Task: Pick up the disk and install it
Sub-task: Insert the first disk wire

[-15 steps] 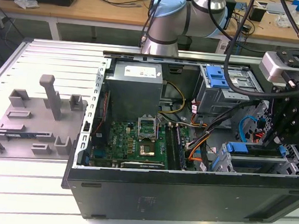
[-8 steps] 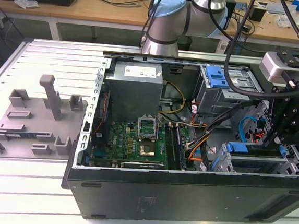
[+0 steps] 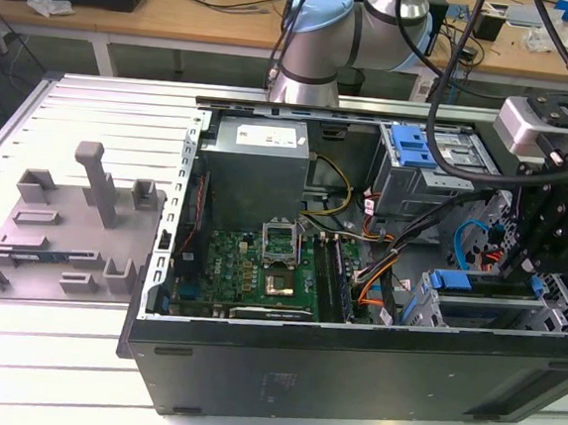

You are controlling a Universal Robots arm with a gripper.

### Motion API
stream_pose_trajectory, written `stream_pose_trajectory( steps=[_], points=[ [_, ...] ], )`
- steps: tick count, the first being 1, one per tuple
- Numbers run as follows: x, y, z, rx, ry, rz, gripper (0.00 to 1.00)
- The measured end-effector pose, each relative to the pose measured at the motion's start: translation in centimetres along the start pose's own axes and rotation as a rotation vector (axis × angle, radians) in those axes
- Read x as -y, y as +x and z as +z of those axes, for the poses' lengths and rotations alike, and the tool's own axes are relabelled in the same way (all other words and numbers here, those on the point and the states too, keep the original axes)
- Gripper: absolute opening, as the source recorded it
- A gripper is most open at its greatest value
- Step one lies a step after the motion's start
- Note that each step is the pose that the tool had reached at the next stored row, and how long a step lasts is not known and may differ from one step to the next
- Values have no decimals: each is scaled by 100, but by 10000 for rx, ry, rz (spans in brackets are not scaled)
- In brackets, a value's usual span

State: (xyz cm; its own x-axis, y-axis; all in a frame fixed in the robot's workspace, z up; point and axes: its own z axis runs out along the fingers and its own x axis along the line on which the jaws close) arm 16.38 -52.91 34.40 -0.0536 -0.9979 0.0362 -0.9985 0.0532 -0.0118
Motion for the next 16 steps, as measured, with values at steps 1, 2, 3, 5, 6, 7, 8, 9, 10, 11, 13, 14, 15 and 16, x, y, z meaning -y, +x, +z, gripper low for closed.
stream_pose_trajectory(
  steps=[1,2,3,5,6,7,8,9,10,11,13,14,15,16],
  points=[
    [0,0,-1,0,0,-1,17],
    [0,0,-3,0,0,-1,17],
    [-1,0,-3,1,0,-1,17],
    [-4,0,-8,0,0,0,17],
    [-6,1,-9,0,0,0,17],
    [-7,0,-11,-2,0,-1,17],
    [-8,-4,-11,-2,0,0,17],
    [-8,-7,-11,-1,1,0,17],
    [-8,-9,-11,0,0,0,17],
    [-9,-16,-11,0,0,1,17],
    [-9,-20,-11,0,0,1,17],
    [-9,-20,-11,-1,0,0,17],
    [-9,-21,-11,-1,1,0,17],
    [-9,-21,-11,-1,0,0,17]
  ],
)
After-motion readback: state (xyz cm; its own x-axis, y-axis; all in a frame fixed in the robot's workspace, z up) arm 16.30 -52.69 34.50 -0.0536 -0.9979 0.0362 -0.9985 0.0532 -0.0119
